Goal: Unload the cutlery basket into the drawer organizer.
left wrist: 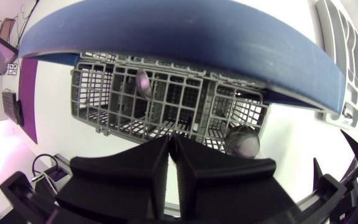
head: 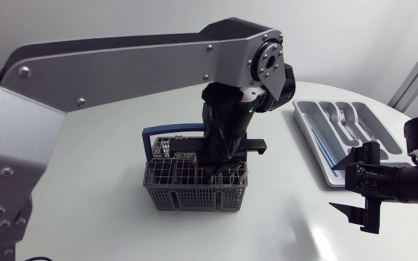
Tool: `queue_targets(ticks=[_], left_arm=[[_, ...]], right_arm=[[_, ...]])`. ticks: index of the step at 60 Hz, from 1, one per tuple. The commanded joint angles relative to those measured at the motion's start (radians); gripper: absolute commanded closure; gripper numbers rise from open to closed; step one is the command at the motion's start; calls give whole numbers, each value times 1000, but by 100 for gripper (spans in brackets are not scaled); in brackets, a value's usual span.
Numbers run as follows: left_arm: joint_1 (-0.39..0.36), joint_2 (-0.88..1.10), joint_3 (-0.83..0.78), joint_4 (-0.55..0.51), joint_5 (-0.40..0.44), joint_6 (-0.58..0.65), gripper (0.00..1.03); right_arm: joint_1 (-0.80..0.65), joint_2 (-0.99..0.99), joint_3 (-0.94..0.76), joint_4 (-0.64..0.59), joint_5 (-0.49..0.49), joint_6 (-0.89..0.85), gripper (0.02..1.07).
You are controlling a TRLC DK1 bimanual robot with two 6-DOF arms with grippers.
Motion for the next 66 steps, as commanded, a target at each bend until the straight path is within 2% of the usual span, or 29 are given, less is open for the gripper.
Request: queue_targets(ticks=[1, 51, 66], left_arm=[[4, -26, 27, 22, 17, -4, 99], [0, 54, 106, 20, 27, 36, 99], [-2, 34, 37, 17, 27, 47, 99]], right_arm=[[10, 9, -30, 1, 7, 16, 6], [18, -6, -50, 3, 10, 13, 6], [18, -11, -58, 6, 8, 11, 6]])
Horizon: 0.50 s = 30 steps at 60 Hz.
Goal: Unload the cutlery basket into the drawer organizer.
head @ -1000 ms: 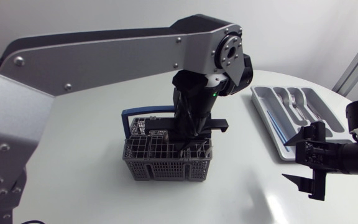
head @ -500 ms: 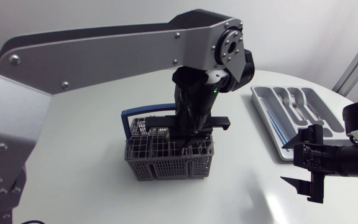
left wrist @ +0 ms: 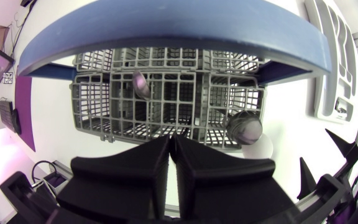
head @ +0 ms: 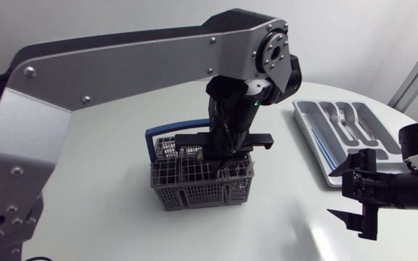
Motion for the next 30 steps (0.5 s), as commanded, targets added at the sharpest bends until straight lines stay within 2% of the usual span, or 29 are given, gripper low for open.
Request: queue_targets(ticks=[1, 30], left_arm=[[-2, 6, -37, 21, 26, 5, 99], [-9, -95, -135, 28, 26, 32, 99]], right_arm=[[5, -9, -24, 6, 2, 8, 6], [50, -43, -34, -2, 2, 43, 6]])
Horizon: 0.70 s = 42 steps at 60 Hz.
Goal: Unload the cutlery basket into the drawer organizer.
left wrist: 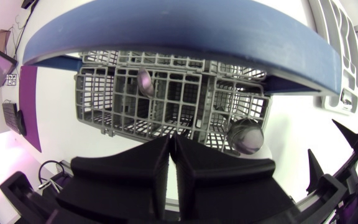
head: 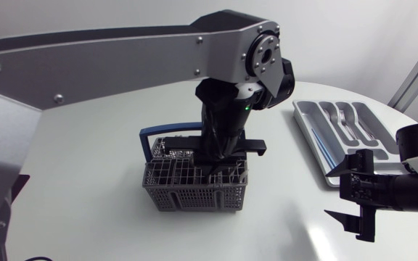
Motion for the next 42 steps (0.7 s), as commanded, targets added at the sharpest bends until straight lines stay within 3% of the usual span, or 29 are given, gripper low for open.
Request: queue_targets(ticks=[1, 11, 14, 18, 22, 32, 42], left_arm=[[-8, -24, -27, 20, 23, 7, 99], [-7, 10, -18, 23, 23, 24, 98], [-5, 16, -16, 23, 23, 23, 91], [-5, 19, -11, 23, 23, 24, 89], [-4, 22, -4, 23, 27, 24, 77], [-2, 24, 15, 22, 52, 32, 61], [1, 10, 30, 16, 66, 44, 60]], right_arm=[[12, -12, -21, -2, 2, 23, 6], [33, -29, -18, -2, 2, 46, 6], [42, -35, -18, -2, 3, 56, 6], [52, -41, -15, -2, 3, 66, 6], [61, -52, -15, -2, 5, 76, 6], [88, -72, 3, -7, 5, 122, 6], [139, -101, 26, -27, 6, 183, 6]])
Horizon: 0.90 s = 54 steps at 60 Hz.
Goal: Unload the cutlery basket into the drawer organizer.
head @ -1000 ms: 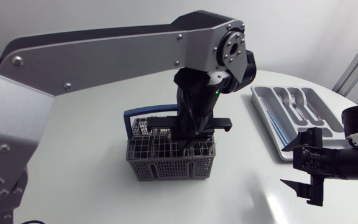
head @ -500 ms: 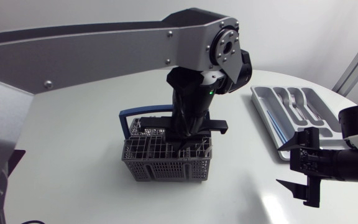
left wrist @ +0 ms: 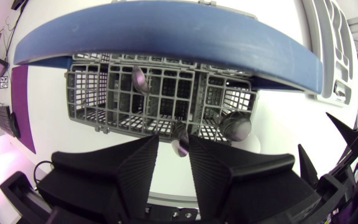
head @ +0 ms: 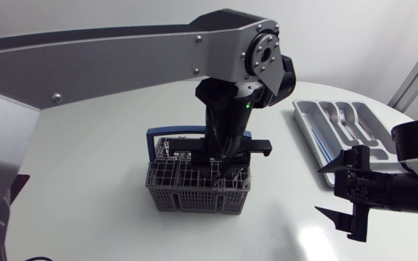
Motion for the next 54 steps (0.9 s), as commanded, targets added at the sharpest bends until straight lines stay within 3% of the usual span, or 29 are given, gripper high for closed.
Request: queue_targets(ticks=[1, 5, 15, 19, 30, 35, 37, 54], left_arm=[[1, 9, 28, -11, 10, 14, 60], [1, 0, 29, -12, 19, 17, 55], [2, -20, 32, -26, 45, 32, 54], [2, -26, 32, -31, 67, 35, 46], [11, -43, 41, -32, 70, 43, 46], [16, -58, 45, -32, 70, 46, 45], [21, -69, 45, -32, 70, 47, 38], [34, -129, -1, -34, 70, 67, 33]], right_arm=[[30, -17, 28, -22, 7, 56, 6], [49, -17, 40, -25, 14, 79, 6], [92, -17, 70, -39, 30, 131, 6], [104, -17, 80, -50, 30, 150, 6], [152, -13, 126, -81, 30, 251, 6], [176, -8, 158, -102, 29, 311, 7], [188, -6, 171, -114, 29, 335, 7], [326, 24, 266, -183, 27, 578, 7]])
